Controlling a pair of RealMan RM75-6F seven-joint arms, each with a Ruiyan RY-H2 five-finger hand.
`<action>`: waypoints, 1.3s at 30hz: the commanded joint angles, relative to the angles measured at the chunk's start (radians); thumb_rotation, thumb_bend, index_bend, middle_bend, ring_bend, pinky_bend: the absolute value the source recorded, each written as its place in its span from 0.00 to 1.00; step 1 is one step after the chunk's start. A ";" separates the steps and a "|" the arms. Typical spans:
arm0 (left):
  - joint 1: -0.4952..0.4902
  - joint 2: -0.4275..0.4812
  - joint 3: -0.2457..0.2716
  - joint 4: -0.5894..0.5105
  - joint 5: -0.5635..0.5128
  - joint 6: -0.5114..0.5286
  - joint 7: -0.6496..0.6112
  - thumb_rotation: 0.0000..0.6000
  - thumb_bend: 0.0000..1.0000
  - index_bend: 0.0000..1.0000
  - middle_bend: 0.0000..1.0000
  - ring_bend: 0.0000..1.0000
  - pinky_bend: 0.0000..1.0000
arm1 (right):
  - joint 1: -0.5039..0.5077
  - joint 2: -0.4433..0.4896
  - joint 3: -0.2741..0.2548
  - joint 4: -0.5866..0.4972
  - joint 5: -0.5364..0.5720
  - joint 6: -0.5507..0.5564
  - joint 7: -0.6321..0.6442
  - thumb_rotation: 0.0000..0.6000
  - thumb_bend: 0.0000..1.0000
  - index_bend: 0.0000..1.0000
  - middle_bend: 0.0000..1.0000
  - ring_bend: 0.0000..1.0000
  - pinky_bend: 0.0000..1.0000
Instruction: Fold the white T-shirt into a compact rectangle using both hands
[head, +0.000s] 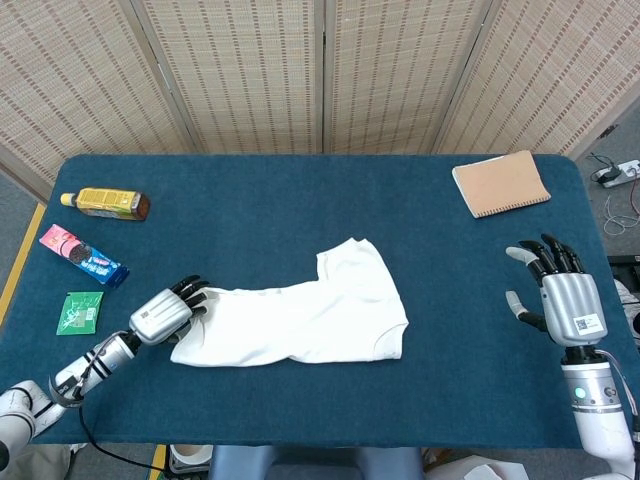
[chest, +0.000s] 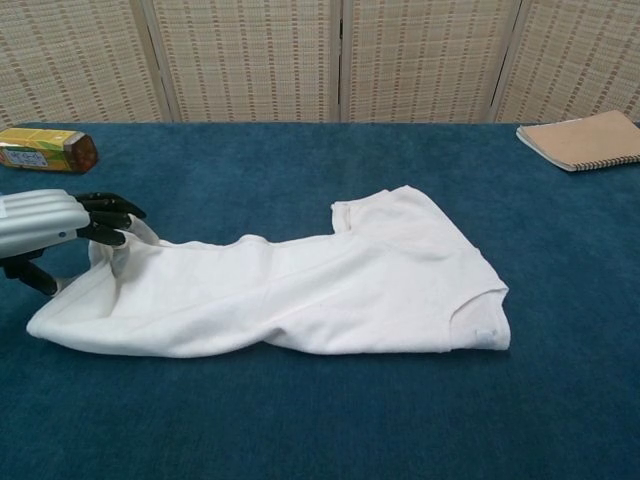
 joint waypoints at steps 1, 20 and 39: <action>0.001 0.003 -0.003 -0.004 -0.005 -0.001 0.001 1.00 0.54 0.59 0.23 0.10 0.06 | 0.000 -0.001 0.000 0.000 -0.002 0.000 -0.001 1.00 0.30 0.27 0.21 0.07 0.12; 0.056 0.061 -0.029 -0.020 -0.062 0.022 -0.015 1.00 0.61 0.67 0.32 0.19 0.06 | 0.008 -0.020 0.001 0.004 -0.021 -0.011 -0.003 1.00 0.30 0.28 0.21 0.07 0.12; 0.058 0.132 -0.070 -0.105 -0.092 0.016 0.002 1.00 0.61 0.66 0.32 0.18 0.06 | 0.009 -0.023 0.002 -0.001 -0.039 -0.004 -0.004 1.00 0.30 0.28 0.21 0.07 0.12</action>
